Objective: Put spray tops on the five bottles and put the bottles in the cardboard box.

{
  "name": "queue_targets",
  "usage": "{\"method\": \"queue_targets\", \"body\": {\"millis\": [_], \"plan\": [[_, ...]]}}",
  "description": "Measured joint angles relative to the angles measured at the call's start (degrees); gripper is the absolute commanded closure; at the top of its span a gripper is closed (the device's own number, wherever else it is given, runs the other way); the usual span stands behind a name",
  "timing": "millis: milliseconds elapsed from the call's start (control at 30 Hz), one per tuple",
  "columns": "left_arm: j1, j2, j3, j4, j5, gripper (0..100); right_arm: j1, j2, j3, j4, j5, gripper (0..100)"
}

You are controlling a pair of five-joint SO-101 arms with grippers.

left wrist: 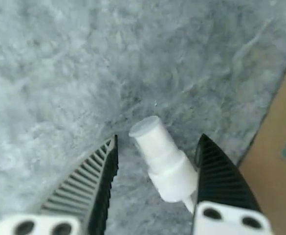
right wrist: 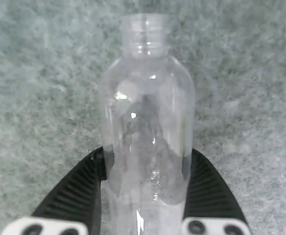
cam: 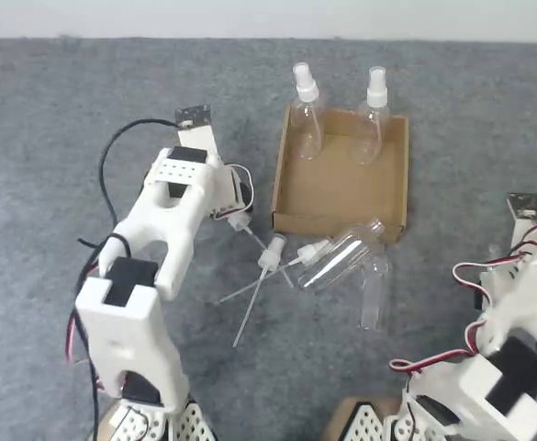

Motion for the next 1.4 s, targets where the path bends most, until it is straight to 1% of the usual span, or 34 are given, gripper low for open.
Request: {"method": "queue_targets", "body": {"millis": [167, 267, 400, 500, 600, 700, 767, 867, 967, 1067, 1300, 1400], "plan": [[0.26, 0.53, 0.0, 0.0, -0.09, 87, 0.0, 0.0, 0.0, 0.0, 0.0, 88.5], [0.09, 0.53, 0.0, 0.0, -0.09, 89, 0.0, 0.0, 0.0, 0.0, 0.0, 88.5], [-1.85, 0.53, -0.09, 0.0, -0.26, 91, 0.0, 0.0, 0.0, 0.0, 0.0, 88.5], [-2.46, 0.53, -0.09, 0.0, -5.54, 92, 0.0, 0.0, 0.0, 0.0, 0.0, 88.5], [-2.29, 0.53, -0.26, 1.41, -13.98, 91, 0.0, 0.0, 0.0, 0.0, 0.0, 88.5], [-2.11, 0.53, -1.32, 4.31, -22.59, 85, 0.0, 0.0, 0.0, 0.0, 0.0, 88.5], [-2.37, 0.53, -1.67, 6.15, -26.46, 82, 0.0, 0.0, 0.0, 0.0, 0.0, 88.5], [-2.9, 0.53, -2.2, 8.09, -29.98, 82, 0.0, 0.0, 0.0, 0.0, 0.0, 88.5], [-2.73, 0.53, -2.2, 9.49, -31.91, 82, 0.0, 0.0, 0.0, 0.0, 0.0, 88.5], [-2.64, 0.44, -2.2, 10.11, -32.35, 84, 0.0, 0.0, 0.0, 0.0, 0.0, 88.5], [-2.64, 0.44, -2.2, 10.11, -32.35, 97, 0.0, 0.0, 0.0, 0.0, 0.0, 88.5], [-2.55, 0.44, -2.2, 10.11, -32.35, 99, 0.0, 0.0, 0.0, 0.0, 0.0, 88.5]]}}
